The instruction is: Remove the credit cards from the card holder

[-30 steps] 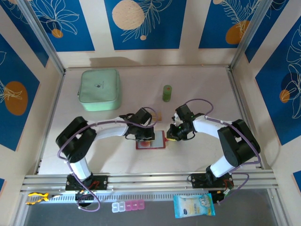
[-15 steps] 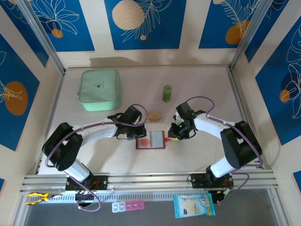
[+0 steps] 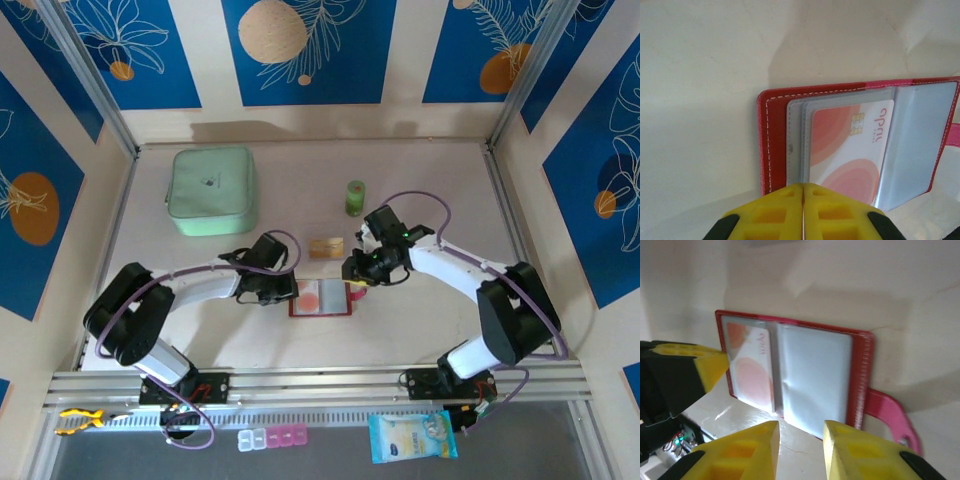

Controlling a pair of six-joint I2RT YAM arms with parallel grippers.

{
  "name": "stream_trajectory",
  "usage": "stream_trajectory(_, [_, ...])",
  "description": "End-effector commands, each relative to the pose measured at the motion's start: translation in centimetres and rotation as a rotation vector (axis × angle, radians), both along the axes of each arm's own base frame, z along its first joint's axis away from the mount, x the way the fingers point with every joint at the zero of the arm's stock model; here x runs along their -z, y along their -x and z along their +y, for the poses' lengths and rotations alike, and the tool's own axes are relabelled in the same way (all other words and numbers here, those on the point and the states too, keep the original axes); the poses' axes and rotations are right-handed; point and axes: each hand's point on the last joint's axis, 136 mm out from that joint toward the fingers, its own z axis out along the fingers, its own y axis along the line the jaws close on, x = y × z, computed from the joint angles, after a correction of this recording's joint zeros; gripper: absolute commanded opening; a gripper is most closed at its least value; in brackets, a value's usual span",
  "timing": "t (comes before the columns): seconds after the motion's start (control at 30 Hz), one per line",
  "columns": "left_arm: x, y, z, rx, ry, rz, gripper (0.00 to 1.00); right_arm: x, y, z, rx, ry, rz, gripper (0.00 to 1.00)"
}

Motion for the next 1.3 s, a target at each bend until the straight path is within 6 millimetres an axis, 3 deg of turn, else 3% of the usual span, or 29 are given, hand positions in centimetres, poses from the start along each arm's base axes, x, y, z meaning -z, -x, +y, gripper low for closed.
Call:
stream_trajectory(0.0, [-0.4,-0.1,-0.3,-0.005,0.048,-0.001,0.08,-0.5,0.1,3.4,-0.022,-0.106,0.043,0.32])
stream_trajectory(0.17, [0.4,0.2,0.1,-0.008,0.038,0.012,0.07,1.1,0.7,6.1,-0.054,-0.131,0.082,0.35])
stream_trajectory(0.37, [1.0,0.7,0.6,-0.01,0.021,0.031,0.07,2.8,1.0,7.8,-0.072,-0.142,0.116,0.34])
stream_trajectory(0.73, [1.3,0.9,0.9,-0.005,0.008,0.042,0.07,4.1,1.2,8.0,-0.077,-0.135,0.139,0.23])
stream_trajectory(1.0, [1.1,0.8,0.9,-0.004,0.008,0.038,0.07,4.8,1.4,8.2,-0.082,-0.129,0.154,0.27])
stream_trajectory(1.27, [1.2,0.7,0.9,-0.003,0.011,0.038,0.07,4.3,1.7,9.0,-0.112,-0.176,0.15,0.18])
